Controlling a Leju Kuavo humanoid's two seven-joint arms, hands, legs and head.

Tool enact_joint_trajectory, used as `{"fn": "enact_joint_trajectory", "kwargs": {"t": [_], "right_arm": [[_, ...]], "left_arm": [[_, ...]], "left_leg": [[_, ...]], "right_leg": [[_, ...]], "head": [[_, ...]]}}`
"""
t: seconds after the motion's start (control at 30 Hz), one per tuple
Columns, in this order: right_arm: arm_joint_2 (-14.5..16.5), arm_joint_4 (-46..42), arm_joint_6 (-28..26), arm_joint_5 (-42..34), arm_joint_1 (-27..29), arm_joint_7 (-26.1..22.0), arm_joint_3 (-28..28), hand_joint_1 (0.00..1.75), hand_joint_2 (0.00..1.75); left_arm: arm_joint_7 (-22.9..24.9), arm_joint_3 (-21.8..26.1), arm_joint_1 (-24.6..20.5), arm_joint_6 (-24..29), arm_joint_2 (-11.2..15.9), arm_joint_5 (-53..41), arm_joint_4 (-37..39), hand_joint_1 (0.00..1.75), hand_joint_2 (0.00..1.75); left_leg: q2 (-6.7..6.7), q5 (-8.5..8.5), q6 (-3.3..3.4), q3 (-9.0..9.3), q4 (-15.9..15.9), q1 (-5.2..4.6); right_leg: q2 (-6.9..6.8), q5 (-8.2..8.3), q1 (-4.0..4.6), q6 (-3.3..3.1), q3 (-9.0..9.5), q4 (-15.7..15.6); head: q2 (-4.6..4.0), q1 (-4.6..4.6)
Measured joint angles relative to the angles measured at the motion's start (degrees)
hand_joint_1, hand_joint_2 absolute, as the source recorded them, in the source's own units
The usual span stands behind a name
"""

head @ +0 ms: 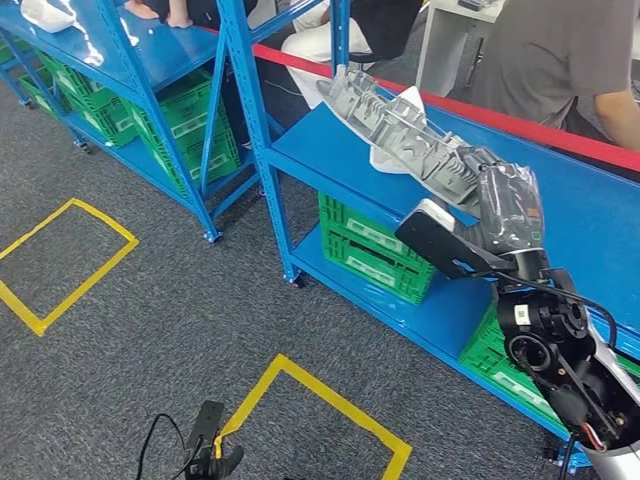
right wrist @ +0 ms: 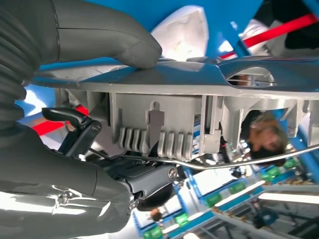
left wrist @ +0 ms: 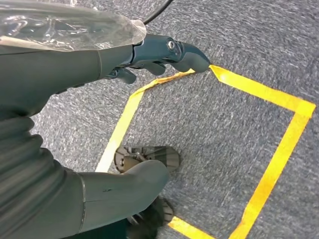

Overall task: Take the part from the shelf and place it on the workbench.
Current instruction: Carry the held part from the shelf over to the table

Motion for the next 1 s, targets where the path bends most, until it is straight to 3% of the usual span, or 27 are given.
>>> {"fn": "enact_joint_trajectory", "kwargs": {"t": [0.03, 0.1, 0.13, 0.2, 0.27, 0.3, 0.33, 0.37, 0.43, 0.5, 0.57, 0.63, 0.67, 0.73, 0.8, 0.87, 0.9, 0.93, 1.0], "right_arm": [[0.0, 0.0, 0.0, 0.0, 0.0, 0.0, 0.0, 1.75, 1.75], [0.0, 0.0, 0.0, 0.0, -0.1, -0.1, -0.1, 1.75, 1.75], [0.0, 0.0, 0.0, 0.0, -0.1, -0.1, -0.1, 1.75, 1.75], [0.0, 0.0, 0.0, 0.0, -0.1, -0.1, -0.1, 1.75, 1.75], [0.0, 0.0, 0.0, 0.1, 0.1, -0.1, -0.2, 1.75, 1.75], [0.0, 0.0, 0.0, 0.1, 0.3, -0.1, -0.2, 1.75, 1.75], [0.0, 0.0, 0.0, 0.1, 0.4, -0.1, -0.2, 1.75, 1.75], [0.0, 0.0, 0.0, 0.1, 0.5, -0.1, -0.1, 1.75, 1.75], [0.0, 0.0, 0.0, 0.1, 0.6, -0.1, -0.2, 1.75, 1.75], [0.0, 0.0, -0.1, 0.2, 0.6, -0.1, -0.3, 1.75, 1.75], [0.0, 0.0, -0.1, 0.3, 0.6, -0.1, -0.4, 1.75, 1.75], [0.0, 0.0, -0.2, 0.5, 0.7, 0.0, -0.4, 1.75, 1.75], [0.0, -0.1, -0.2, 0.6, 0.7, 0.0, -0.4, 1.75, 1.75], [-0.1, -0.4, -0.2, 1.0, 0.7, 0.2, -0.5, 1.75, 1.75], [-0.1, -0.7, -0.3, 1.3, 0.9, 0.4, -0.6, 1.75, 1.75], [-0.1, -0.9, -0.2, 1.6, 1.2, 0.6, -0.6, 1.75, 1.75], [-0.1, -1.0, -0.2, 1.6, 1.3, 0.7, -0.6, 1.75, 1.75], [-0.1, -1.1, -0.2, 1.7, 1.3, 0.7, -0.6, 1.75, 1.75], [-0.1, -1.5, 0.0, 1.8, 1.3, 0.8, -0.6, 1.75, 1.75]], "left_arm": [[0.0, 0.0, -0.1, 0.0, 0.0, 0.0, 0.0, 0.00, 1.75], [0.0, 0.0, -0.1, 0.0, 0.0, 0.0, 0.0, 0.00, 1.75], [0.1, 0.0, 0.0, 0.0, 0.0, 0.0, 0.0, 0.00, 1.75], [0.1, 0.0, 0.0, 0.0, 0.0, -0.1, 0.0, 0.00, 1.75], [0.2, 0.0, -0.1, 0.0, 0.0, -0.2, 0.0, 0.00, 1.75], [0.2, 0.0, -0.1, -0.1, -0.1, -0.3, 0.0, 0.00, 1.75], [0.2, 0.0, -0.1, -0.1, -0.1, -0.3, 0.0, 0.00, 1.75], [0.3, 0.0, -0.1, -0.1, -0.2, -0.3, 0.0, 0.00, 1.75], [0.3, 0.0, 0.0, -0.1, -0.2, -0.4, 0.0, 0.00, 1.75], [0.3, 0.0, -0.1, -0.1, -0.2, -0.4, 0.0, 0.00, 1.75], [0.3, 0.0, -0.1, -0.1, -0.2, -0.5, 0.0, 0.00, 1.75], [0.4, 0.0, 0.0, -0.1, -0.2, -0.5, 0.0, 0.00, 1.75], [0.4, 0.0, 0.1, -0.1, -0.1, -0.6, 0.0, 0.00, 1.75], [0.5, 0.0, 0.1, -0.1, -0.1, -0.7, 0.0, 0.00, 1.75], [0.5, 0.0, 0.0, -0.1, -0.1, -0.8, 0.0, 0.00, 1.75], [0.5, 0.0, -0.1, -0.1, -0.1, -0.8, 0.0, 0.00, 1.75], [0.5, 0.0, -0.1, -0.1, -0.1, -0.8, 0.0, 0.00, 1.75], [0.5, 0.0, -0.1, -0.1, 0.0, -0.8, 0.0, 0.00, 1.75], [0.5, 0.0, -0.1, -0.1, 0.1, -0.8, 0.0, 0.00, 1.75]], "left_leg": [[0.48, 0.31, 0.37, 0.70, -1.6, -0.26], [-0.68, 0.37, 1.05, 0.65, -2.1, -0.41], [-1.33, 0.45, 1.34, 0.74, -2.3, -0.31], [-2.53, 0.72, 1.95, 1.00, -2.7, -0.02], [-3.73, 0.81, 2.37, 1.08, -2.8, 0.06], [-4.43, 0.82, 2.49, 1.09, -2.8, 0.04], [-5.19, 0.81, 2.50, 1.09, -2.8, 0.02], [-6.00, 0.81, 2.50, 1.10, -2.7, 0.02], [-7.65, 0.74, 2.40, 1.13, -2.4, 0.08], [-9.12, 0.60, 2.11, 0.88, -1.8, 0.13], [-10.33, 0.69, 1.57, 0.28, -1.5, 0.30], [-11.56, 1.01, 0.89, -0.13, -1.6, 0.52], [-11.36, 0.97, 0.60, -0.23, -1.5, 0.54], [-8.24, -0.60, -0.02, -1.58, 1.1, 0.35], [-4.37, -4.06, -0.64, -5.13, 8.3, 0.40], [-3.37, -6.30, -1.02, -8.55, 15.1, 0.69], [-3.26, -6.01, -1.09, -8.94, 15.7, 0.76], [-3.14, -4.75, -1.08, -8.13, 14.0, 0.81], [-1.76, -1.06, -0.81, -3.88, 5.8, 0.72]], "right_leg": [[-0.50, -0.10, 0.18, 0.25, 0.07, 0.0], [-1.61, -0.28, 0.32, 0.84, 0.35, -0.1], [-1.47, -0.61, 0.21, 1.19, 0.47, 0.0], [0.81, -2.79, -0.05, 1.66, -0.57, 3.0], [3.65, -6.65, -0.12, 1.80, -3.97, 10.6], [4.20, -8.19, -0.07, 1.84, -5.88, 14.6], [4.44, -8.82, -0.02, 1.85, -7.23, 17.3], [4.55, -8.32, 0.00, 1.82, -7.66, 17.8], [5.00, -4.39, -0.05, 1.56, -5.40, 12.3], [7.39, -0.92, -0.32, 1.32, -1.98, 4.3], [9.25, -0.21, -0.46, 1.22, -0.68, 1.1], [8.54, -0.10, -0.34, 0.89, -0.60, 0.8], [7.86, 0.04, -0.37, 0.58, -0.43, 0.6], [6.43, 0.34, -0.53, -0.02, -0.07, 0.0], [4.92, 0.38, -0.41, -0.35, 0.04, -0.1], [3.39, 0.31, -0.36, -0.47, 0.04, -0.1], [2.67, 0.27, -0.37, -0.46, 0.05, -0.1], [1.97, 0.20, -0.40, -0.42, 0.08, -0.1], [0.67, -0.01, -0.38, -0.15, 0.26, -0.1]], "head": [[0.00, 0.01], [0.00, 0.24], [0.00, 0.35], [0.00, 0.61], [0.00, 0.94], [0.00, 1.09], [0.00, 1.19], [0.00, 1.28], [0.00, 1.47], [0.00, 1.56], [0.00, 1.56], [0.00, 1.59], [0.00, 1.62], [0.00, 1.27], [0.00, 0.86], [0.00, 0.72], [0.00, 0.62], [0.00, 0.48], [0.00, 0.12]]}}
